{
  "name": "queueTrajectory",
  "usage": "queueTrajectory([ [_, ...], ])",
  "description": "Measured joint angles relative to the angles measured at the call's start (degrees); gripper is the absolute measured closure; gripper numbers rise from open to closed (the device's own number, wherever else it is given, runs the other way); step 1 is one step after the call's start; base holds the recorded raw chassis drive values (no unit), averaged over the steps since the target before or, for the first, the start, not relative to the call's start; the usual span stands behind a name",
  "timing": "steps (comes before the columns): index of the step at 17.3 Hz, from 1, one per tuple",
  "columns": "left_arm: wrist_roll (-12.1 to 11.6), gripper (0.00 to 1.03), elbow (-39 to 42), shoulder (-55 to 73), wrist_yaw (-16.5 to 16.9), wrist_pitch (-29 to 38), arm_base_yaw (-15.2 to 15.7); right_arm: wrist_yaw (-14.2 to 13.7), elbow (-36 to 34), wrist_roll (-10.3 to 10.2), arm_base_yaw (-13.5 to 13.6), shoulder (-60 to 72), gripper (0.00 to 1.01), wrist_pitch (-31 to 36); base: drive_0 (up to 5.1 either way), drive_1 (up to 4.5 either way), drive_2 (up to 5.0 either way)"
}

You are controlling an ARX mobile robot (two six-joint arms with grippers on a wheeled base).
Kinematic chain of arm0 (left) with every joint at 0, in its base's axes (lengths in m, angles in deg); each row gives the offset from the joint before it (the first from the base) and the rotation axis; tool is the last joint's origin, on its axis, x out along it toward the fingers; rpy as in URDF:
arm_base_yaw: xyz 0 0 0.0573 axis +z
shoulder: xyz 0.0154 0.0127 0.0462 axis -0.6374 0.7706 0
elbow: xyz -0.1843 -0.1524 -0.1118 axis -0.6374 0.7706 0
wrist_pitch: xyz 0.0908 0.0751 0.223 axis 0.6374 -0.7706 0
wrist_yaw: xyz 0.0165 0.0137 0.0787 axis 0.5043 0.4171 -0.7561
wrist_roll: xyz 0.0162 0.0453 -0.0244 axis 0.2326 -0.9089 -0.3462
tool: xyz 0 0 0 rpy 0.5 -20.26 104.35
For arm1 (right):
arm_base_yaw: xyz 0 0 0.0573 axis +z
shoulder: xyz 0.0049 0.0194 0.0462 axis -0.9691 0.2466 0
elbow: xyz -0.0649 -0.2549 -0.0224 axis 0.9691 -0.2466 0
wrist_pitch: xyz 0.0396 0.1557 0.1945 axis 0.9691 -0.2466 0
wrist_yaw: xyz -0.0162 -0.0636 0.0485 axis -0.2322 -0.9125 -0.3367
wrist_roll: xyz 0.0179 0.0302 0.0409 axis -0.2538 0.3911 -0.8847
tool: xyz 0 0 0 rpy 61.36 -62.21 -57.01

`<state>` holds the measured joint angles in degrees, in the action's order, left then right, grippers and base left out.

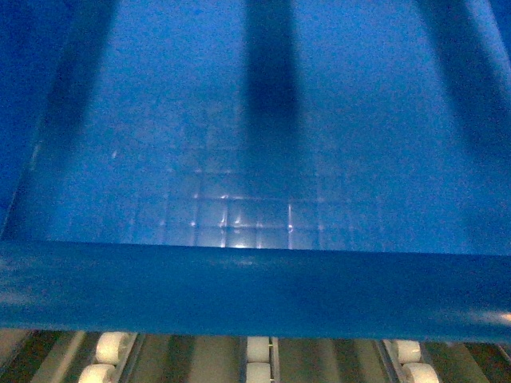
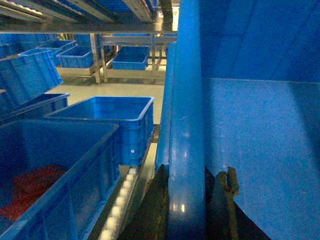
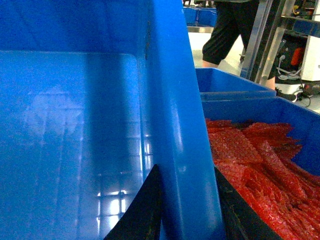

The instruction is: Place box next to blue box on left shelf

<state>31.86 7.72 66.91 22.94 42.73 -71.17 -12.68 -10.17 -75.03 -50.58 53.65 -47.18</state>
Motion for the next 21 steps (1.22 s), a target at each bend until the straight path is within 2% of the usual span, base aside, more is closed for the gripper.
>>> queueTrajectory([
  [5, 0.00, 0.92, 0.00, 0.00, 0.00, 0.00, 0.00, 0.00, 0.00, 0.00, 0.00, 0.00, 0.82, -0.02, 0.0, 0.00, 0.0],
  [6, 1.31, 0.92, -0.77, -0.57, -1.20, -4.17, -0.35, -0.15, 0.02, -0.09, 0.00, 0.00, 0.82, -0.35, 0.0, 0.00, 0.0],
  [7, 3.04, 0.92, -4.70, -1.75, -4.31, -15.02, -1.31, -2.62, 2.69, -1.64, 1.20, 0.02, 0.82, -8.57, 0.0, 0.00, 0.0],
  [8, 3.65, 0.92, -6.23, -1.99, -5.16, -20.83, -1.18, -4.70, 4.83, -3.93, 2.19, 0.81, 0.82, -16.28, 0.0, 0.00, 0.0],
  [9, 4.46, 0.92, -6.23, -1.97, -4.72, -23.43, -0.33, -4.96, 4.87, -5.92, 2.56, 1.53, 0.82, -19.45, 0.0, 0.00, 0.0],
  [11, 4.85, 0.92, -6.21, -1.49, -2.89, -25.51, 2.54, -2.78, 4.90, -9.51, 2.62, 3.78, 0.82, -21.38, 0.0, 0.00, 0.0],
  [13, 6.78, 0.92, -6.73, 0.00, 0.33, -29.73, 6.56, 0.04, 6.62, -11.45, 3.13, 7.63, 0.82, -21.94, 0.0, 0.00, 0.0],
  [14, 7.39, 0.92, -6.67, 1.75, 1.97, -30.27, 8.17, 1.07, 7.02, -11.74, 3.48, 10.51, 0.82, -21.49, 0.0, 0.00, 0.0],
  [15, 7.93, 0.92, -6.56, 4.24, 2.80, -30.25, 8.52, 1.38, 7.04, -11.96, 3.45, 13.18, 0.82, -21.11, 0.0, 0.00, 0.0],
  [16, 9.18, 0.92, -5.97, 8.85, 3.65, -29.18, 8.50, 1.68, 7.04, -11.82, 3.21, 16.11, 0.82, -21.20, 0.0, 0.00, 0.0],
  [17, 11.21, 0.92, -5.77, 13.68, 4.22, -27.65, 7.80, 2.16, 7.04, -10.91, 1.75, 18.01, 0.82, -20.65, 0.0, 0.00, 0.0],
  [18, 12.15, 0.92, -5.79, 14.88, 4.31, -28.04, 7.67, 2.34, 7.04, -10.78, 1.77, 18.40, 0.82, -20.68, 0.0, 0.00, 0.0],
  [21, 12.52, 0.92, -5.62, 18.01, 5.44, -26.38, 8.61, 2.51, 7.02, -11.56, 1.75, 19.56, 0.82, -20.70, 0.0, 0.00, 0.0],
])
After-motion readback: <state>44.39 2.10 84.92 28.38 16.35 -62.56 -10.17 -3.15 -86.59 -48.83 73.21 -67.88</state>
